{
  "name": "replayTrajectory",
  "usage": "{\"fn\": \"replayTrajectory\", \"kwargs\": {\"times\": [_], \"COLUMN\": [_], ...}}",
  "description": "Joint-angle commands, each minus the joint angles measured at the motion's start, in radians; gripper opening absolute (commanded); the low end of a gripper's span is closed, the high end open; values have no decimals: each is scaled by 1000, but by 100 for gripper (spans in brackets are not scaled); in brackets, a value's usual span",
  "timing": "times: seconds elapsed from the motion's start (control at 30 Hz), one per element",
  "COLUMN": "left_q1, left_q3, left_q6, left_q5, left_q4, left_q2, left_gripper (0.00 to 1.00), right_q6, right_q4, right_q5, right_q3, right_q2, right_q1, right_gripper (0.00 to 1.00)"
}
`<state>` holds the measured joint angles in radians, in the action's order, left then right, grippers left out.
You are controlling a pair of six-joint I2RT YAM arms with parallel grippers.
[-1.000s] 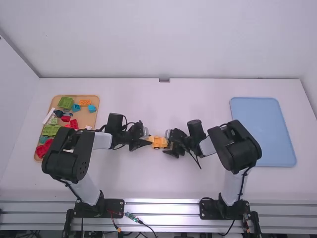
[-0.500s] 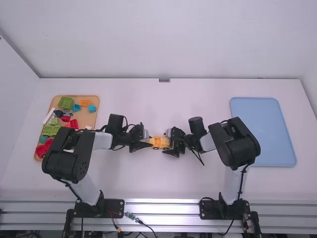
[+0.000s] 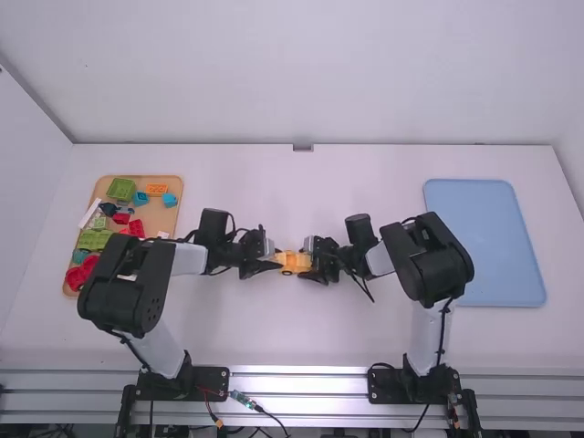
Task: Assemble lego blocks to make yellow taxi
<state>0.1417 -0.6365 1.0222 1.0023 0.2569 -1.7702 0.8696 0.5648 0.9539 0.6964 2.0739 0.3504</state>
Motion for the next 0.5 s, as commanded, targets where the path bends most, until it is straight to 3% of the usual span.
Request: {"fn": "replayTrajectory", "kwargs": {"times": [0.0, 0.47], "left_q1": [29, 61], "left_q3": [-10, -10], "left_q6": [19, 19], "left_q5": [31, 12], "left_q4": [8, 12], "left_q2": [9, -12], "left_gripper": [2, 2], "right_q6": [3, 56], "right_q4": [-2, -71], "right_q5": [-2, 27], "right_q3": [10, 10], "right_q2": [17, 17], "right_q1": [3, 3], "right_gripper": [61, 59]}}
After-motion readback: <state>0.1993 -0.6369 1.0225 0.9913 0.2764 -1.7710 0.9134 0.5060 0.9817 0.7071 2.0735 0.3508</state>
